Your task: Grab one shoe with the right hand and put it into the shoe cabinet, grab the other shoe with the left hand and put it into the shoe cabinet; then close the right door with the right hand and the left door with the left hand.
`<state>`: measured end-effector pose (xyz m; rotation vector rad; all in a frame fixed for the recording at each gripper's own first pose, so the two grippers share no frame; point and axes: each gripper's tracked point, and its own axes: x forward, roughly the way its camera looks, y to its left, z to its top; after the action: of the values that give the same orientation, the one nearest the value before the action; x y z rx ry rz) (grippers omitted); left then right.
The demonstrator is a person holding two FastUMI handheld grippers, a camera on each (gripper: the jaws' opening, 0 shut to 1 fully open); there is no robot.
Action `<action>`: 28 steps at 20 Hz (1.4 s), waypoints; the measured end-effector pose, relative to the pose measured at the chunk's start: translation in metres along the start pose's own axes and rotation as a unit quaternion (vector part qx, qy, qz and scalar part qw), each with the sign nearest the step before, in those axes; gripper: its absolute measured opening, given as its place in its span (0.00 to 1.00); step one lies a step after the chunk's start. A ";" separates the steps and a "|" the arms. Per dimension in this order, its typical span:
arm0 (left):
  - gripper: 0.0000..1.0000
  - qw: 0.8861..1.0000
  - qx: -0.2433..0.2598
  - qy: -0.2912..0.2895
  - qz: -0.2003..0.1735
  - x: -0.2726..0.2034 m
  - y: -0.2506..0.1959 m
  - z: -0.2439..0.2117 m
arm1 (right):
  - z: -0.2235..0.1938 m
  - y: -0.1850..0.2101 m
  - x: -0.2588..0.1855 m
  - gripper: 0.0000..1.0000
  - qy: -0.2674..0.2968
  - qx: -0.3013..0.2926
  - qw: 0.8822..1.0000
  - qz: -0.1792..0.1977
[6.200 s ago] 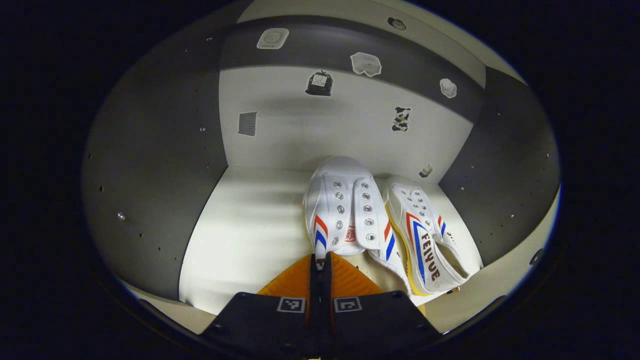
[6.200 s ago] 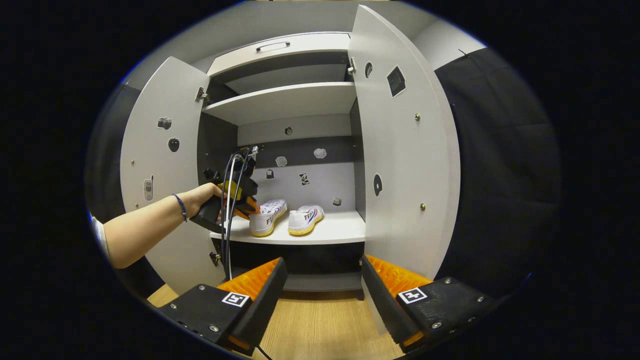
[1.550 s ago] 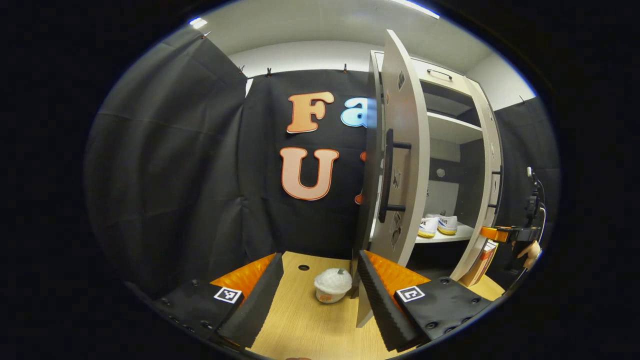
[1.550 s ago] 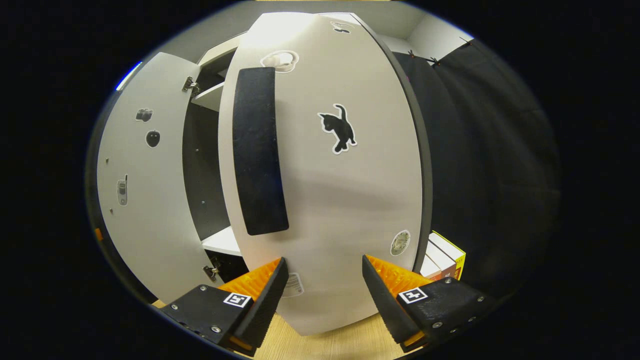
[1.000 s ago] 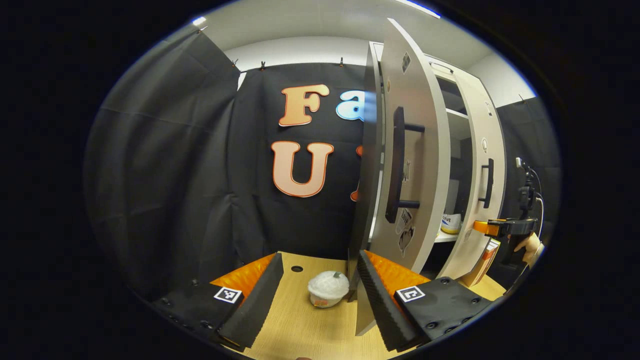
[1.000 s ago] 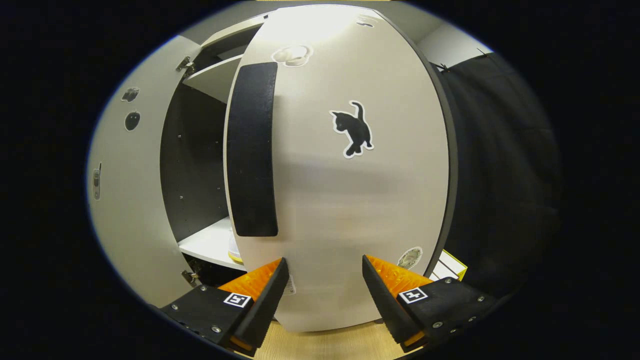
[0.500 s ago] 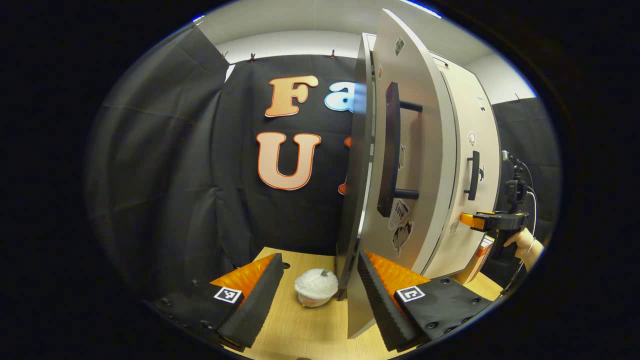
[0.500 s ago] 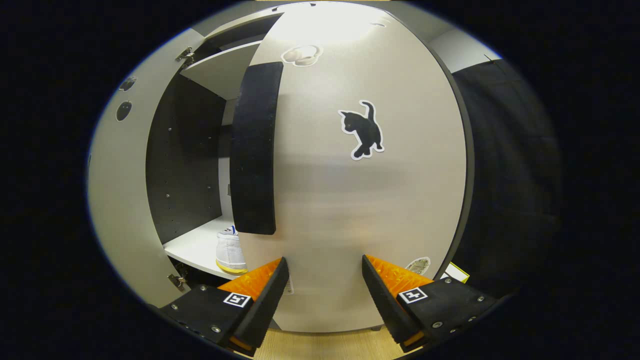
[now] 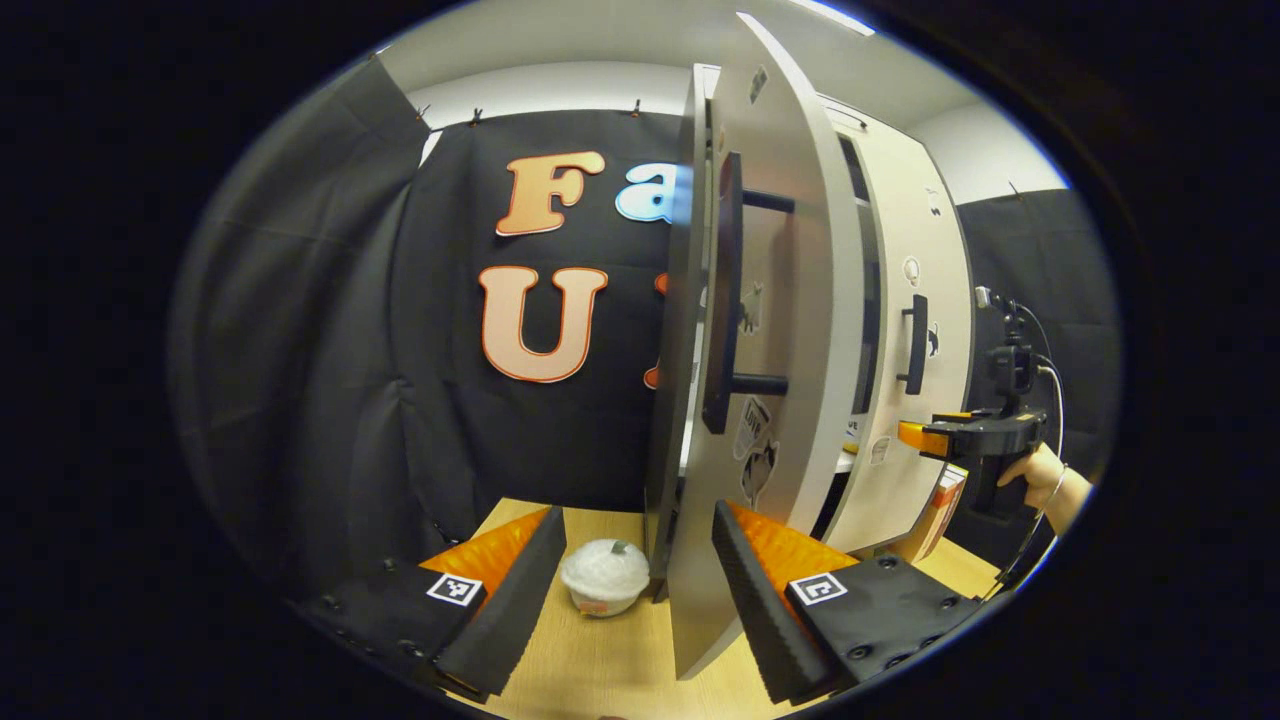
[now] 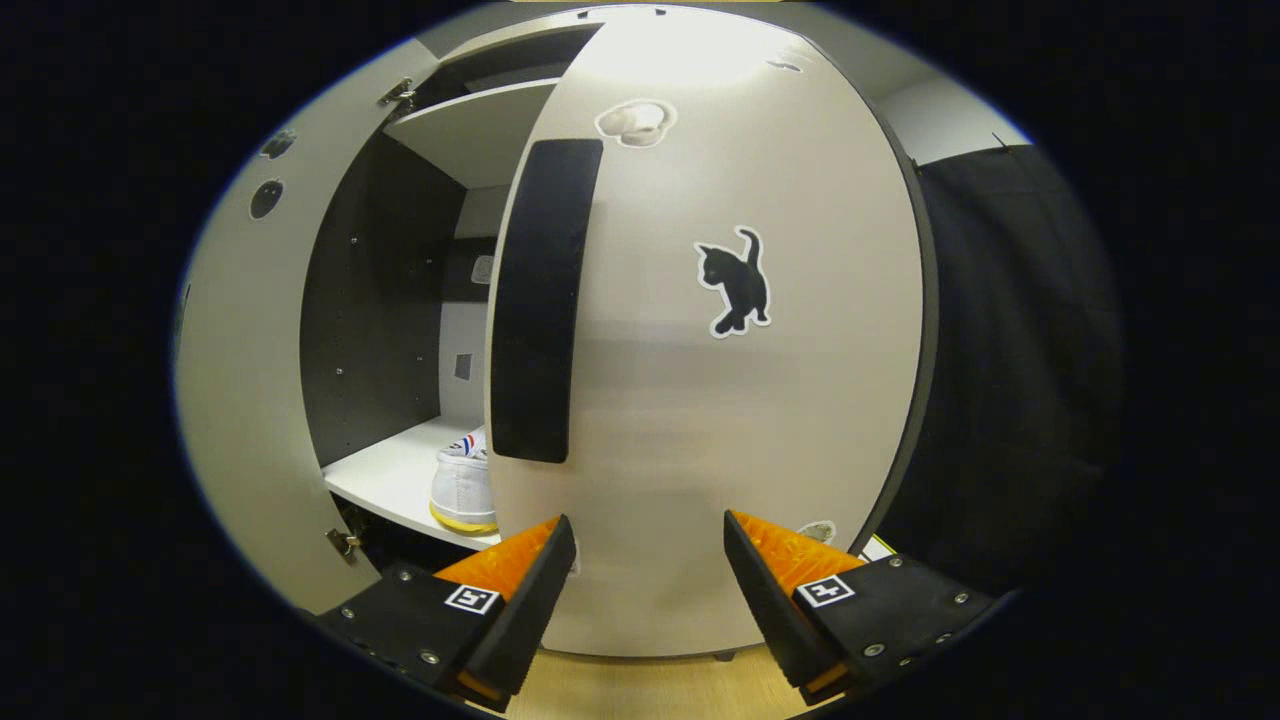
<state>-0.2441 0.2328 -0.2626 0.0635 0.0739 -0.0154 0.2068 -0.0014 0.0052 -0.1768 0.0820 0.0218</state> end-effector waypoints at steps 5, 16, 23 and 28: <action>0.99 0.999 -0.012 0.005 -0.029 0.001 -0.023 -0.006 | 0.010 -0.012 -0.037 0.93 -0.012 -0.012 1.000 0.002; 0.99 0.995 -0.010 0.024 -0.095 0.022 -0.089 -0.012 | 0.016 -0.037 -0.107 0.94 -0.011 0.010 1.000 0.009; 0.95 0.992 -0.018 0.027 -0.123 0.053 -0.128 -0.013 | 0.008 -0.077 -0.128 0.94 -0.003 0.025 0.999 -0.020; 0.97 0.991 -0.011 0.044 -0.128 0.094 -0.155 -0.027 | 0.001 -0.109 -0.136 0.94 0.000 0.029 0.998 -0.047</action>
<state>-0.1552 0.0783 -0.3064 0.0319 0.1694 -0.2680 0.0748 -0.1109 0.0366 -0.1229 0.0742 -0.0739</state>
